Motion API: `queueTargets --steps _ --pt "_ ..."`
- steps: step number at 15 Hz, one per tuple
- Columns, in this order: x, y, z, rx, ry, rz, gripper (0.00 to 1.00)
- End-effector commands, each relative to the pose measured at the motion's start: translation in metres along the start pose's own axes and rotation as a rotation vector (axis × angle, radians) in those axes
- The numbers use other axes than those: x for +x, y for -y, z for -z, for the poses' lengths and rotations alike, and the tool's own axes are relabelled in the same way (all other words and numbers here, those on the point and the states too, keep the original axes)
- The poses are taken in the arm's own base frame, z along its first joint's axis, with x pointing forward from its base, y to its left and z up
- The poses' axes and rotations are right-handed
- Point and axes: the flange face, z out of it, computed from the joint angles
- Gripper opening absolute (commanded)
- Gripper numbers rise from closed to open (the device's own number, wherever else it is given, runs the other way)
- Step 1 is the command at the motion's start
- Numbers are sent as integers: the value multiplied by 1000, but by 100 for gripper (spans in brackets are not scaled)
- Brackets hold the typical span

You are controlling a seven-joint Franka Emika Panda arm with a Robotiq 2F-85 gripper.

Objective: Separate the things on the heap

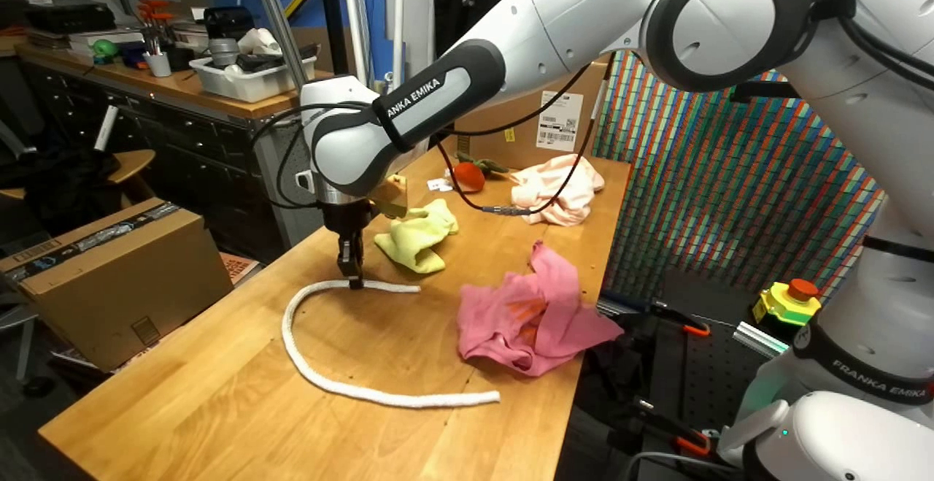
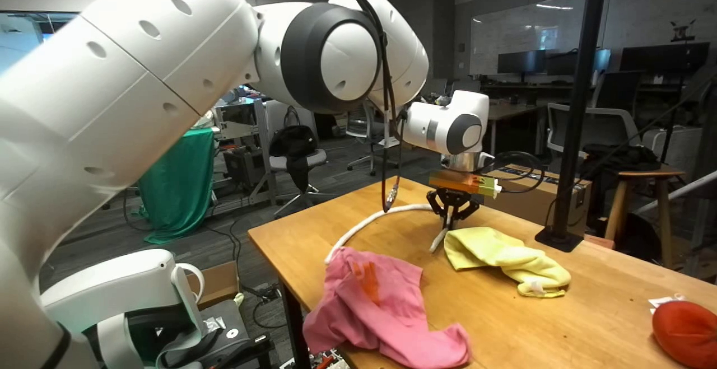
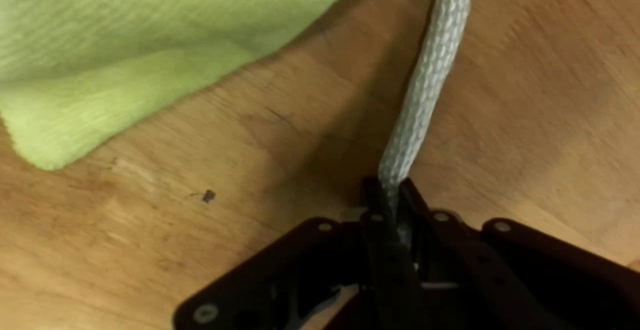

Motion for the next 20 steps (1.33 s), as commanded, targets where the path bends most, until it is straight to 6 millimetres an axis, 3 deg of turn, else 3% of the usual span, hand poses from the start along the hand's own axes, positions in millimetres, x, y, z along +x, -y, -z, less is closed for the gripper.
queueTargets --steps 1,10,20 --pt "9 22 -5 42 -25 -51 6" --pt "32 75 -13 97 -84 -155 6" --pt "49 131 -15 74 -147 -130 6"
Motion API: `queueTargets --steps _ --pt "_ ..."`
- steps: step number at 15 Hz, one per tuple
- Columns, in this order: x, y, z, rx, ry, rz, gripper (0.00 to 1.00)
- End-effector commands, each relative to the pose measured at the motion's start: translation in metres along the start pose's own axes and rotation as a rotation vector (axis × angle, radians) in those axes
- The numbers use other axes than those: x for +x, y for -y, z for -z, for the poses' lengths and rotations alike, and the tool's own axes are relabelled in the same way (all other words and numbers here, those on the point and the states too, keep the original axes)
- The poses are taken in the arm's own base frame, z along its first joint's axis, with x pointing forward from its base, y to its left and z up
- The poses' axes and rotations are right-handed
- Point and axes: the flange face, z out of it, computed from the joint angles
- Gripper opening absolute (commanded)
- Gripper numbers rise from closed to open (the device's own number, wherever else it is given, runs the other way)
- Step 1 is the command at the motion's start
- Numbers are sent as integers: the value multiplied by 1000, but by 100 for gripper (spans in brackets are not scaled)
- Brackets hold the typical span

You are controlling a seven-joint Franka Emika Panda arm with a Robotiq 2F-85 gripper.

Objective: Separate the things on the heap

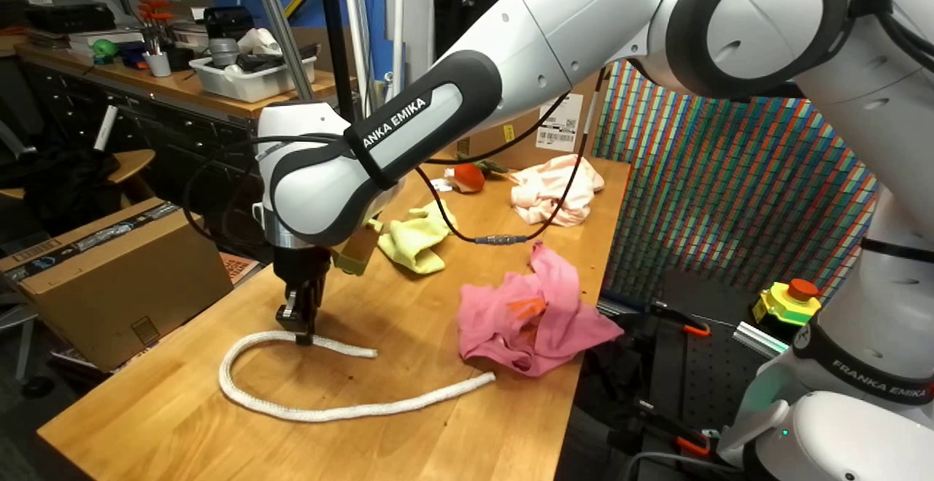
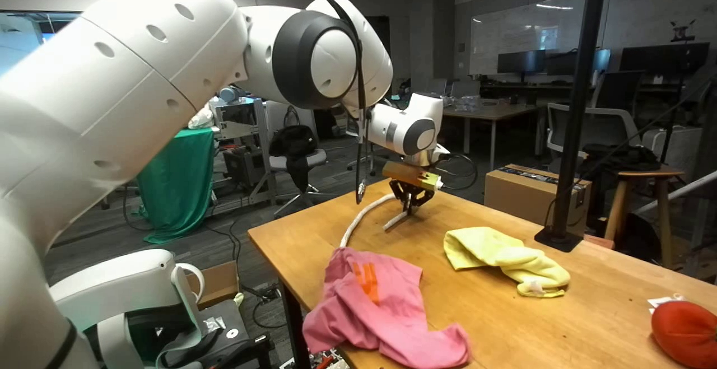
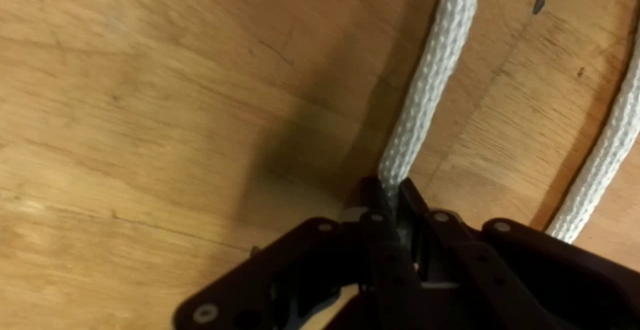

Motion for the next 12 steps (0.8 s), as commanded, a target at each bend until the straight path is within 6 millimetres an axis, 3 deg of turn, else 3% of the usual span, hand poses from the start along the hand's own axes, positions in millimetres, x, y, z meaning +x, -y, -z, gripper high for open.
queueTargets --steps 1,12 --pt "1 26 -3 7 -38 -16 6" --pt "15 63 -4 -10 -136 -127 5"
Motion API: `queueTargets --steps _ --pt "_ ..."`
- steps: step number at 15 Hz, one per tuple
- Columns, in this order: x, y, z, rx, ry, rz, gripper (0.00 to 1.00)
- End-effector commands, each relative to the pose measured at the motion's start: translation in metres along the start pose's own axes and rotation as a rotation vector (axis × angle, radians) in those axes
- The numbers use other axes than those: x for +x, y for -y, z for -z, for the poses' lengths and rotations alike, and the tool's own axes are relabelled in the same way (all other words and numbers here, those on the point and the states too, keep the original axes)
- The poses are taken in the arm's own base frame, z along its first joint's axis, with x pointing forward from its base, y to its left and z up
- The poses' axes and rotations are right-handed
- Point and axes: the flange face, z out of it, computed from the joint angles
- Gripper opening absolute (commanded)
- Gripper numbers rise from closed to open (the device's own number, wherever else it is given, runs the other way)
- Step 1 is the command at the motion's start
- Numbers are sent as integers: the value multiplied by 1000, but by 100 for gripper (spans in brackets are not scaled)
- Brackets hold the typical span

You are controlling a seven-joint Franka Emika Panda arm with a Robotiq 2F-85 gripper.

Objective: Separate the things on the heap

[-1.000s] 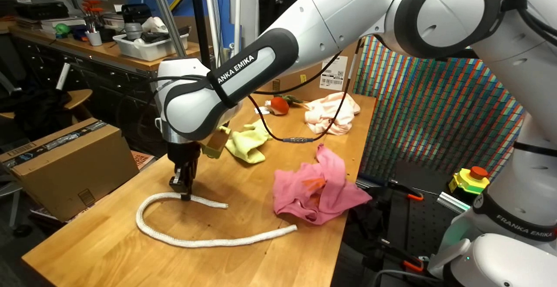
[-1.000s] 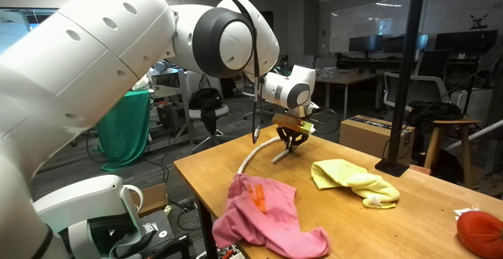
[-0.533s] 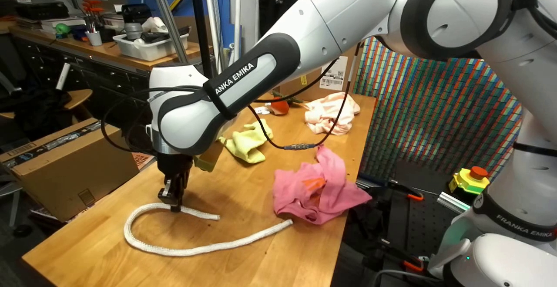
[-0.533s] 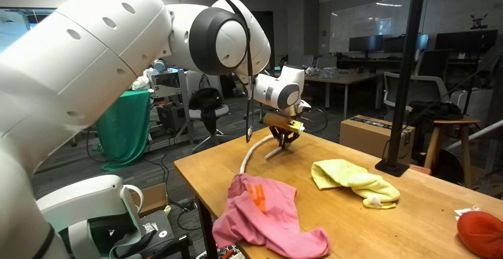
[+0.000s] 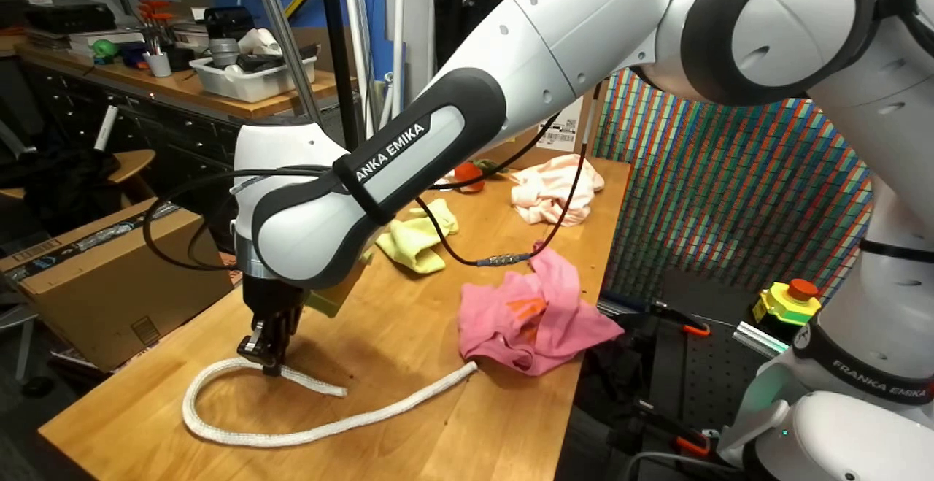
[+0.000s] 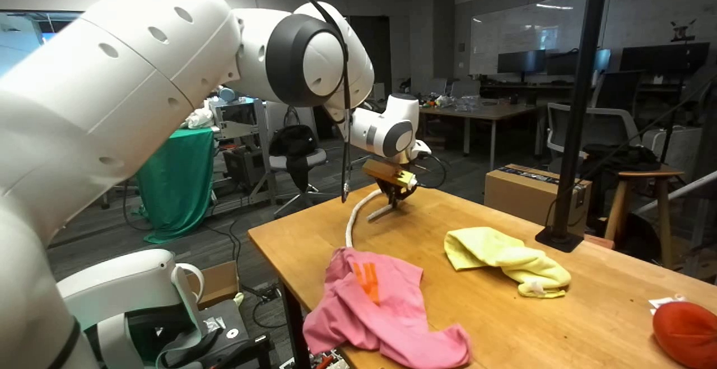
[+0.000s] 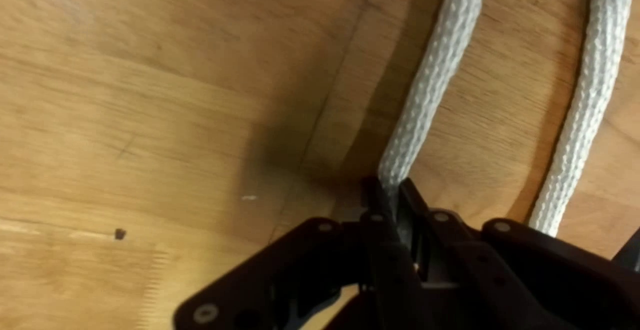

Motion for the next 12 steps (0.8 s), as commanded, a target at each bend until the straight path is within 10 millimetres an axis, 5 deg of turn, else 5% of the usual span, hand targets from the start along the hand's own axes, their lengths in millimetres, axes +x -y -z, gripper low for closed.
queueTargets --steps 1,12 --pt "5 9 8 -4 -61 -63 5" --pt "28 1 20 -23 -215 -377 5"
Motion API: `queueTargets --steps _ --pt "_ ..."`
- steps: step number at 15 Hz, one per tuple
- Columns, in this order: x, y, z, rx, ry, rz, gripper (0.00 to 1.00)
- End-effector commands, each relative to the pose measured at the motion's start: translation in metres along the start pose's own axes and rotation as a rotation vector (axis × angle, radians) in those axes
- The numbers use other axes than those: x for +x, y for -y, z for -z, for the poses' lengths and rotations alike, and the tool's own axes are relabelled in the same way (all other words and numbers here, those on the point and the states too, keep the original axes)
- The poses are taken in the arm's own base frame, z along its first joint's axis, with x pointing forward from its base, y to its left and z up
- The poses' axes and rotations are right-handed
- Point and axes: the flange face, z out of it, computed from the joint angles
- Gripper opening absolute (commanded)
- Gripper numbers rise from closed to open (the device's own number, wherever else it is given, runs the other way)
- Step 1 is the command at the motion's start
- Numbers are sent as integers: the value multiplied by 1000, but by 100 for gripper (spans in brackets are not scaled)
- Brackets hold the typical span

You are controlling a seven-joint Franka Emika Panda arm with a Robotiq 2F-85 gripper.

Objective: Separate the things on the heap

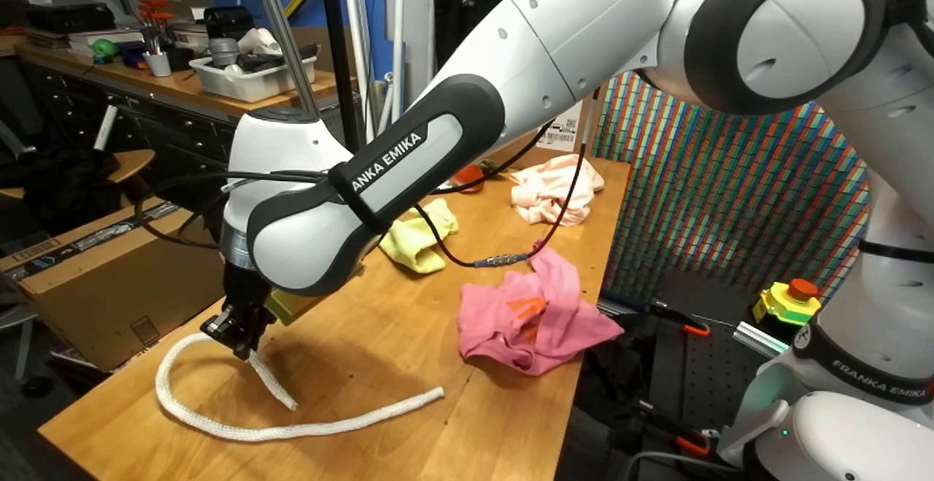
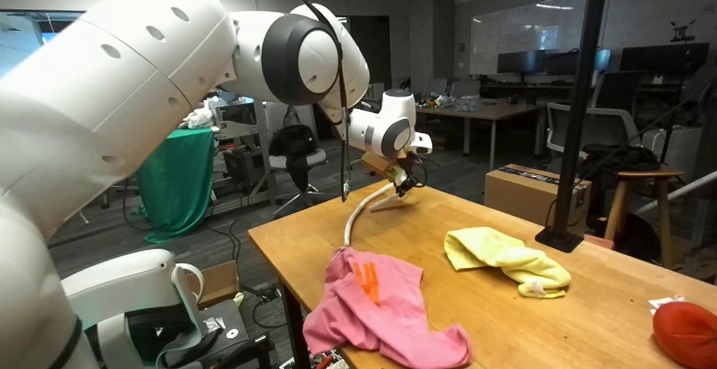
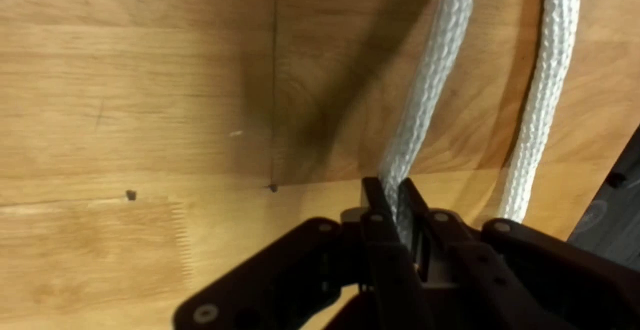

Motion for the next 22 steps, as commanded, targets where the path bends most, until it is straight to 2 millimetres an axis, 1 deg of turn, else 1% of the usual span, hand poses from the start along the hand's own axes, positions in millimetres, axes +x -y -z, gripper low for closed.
queueTargets --steps 1,7,8,9,10,13,16,18,19,21,22 --pt "13 -1 5 -5 -65 -125 5" --pt "17 -9 5 -38 -93 -225 5" --pt "17 -10 5 -44 -92 -230 7" --pt "17 -11 4 -54 -91 -229 35" --pt "16 -12 4 -63 -84 -226 36" --pt "14 -11 9 -89 -65 -204 57" --pt "7 -1 24 -111 -1 -130 81" --pt "-2 2 43 -180 91 -74 95" --pt "-5 5 53 -206 135 -46 99" --pt "-13 9 79 -267 217 5 100" --pt "-14 12 96 -283 250 33 100"
